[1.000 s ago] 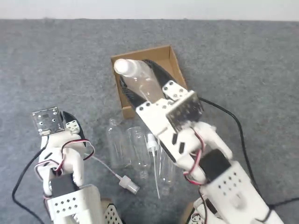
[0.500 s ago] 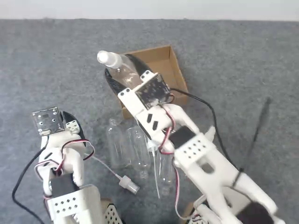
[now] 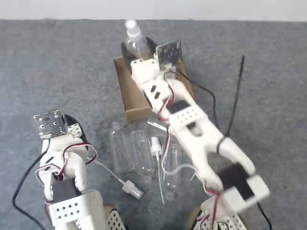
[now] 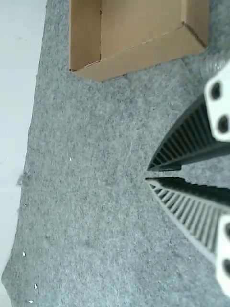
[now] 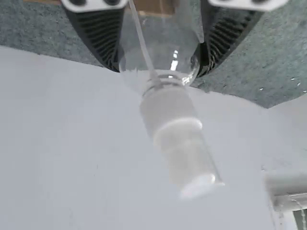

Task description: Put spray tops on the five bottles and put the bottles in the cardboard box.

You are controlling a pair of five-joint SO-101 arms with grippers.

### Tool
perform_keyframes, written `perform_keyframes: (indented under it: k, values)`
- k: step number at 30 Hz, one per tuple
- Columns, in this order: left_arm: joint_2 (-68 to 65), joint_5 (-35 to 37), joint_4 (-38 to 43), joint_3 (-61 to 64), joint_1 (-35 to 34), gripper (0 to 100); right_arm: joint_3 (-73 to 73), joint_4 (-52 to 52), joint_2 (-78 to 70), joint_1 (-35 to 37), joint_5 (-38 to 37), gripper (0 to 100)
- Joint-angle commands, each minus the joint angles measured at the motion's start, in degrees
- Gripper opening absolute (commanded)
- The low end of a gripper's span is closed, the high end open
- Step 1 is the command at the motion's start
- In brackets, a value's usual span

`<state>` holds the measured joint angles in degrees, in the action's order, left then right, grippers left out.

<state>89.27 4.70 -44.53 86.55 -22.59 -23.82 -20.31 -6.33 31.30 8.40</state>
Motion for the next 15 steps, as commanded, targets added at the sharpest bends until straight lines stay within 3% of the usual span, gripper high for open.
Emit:
perform_keyframes:
  k: [1, 15]
  values:
    - [0.97, -0.44, 1.67, -0.48, 0.00, 1, 9.49, -1.89, -4.26, -1.27, 2.46, 0.6]
    - [0.97, -0.44, 1.67, -0.48, 0.09, 1, 28.04, -1.98, -27.38, -0.84, 5.19, 0.6]
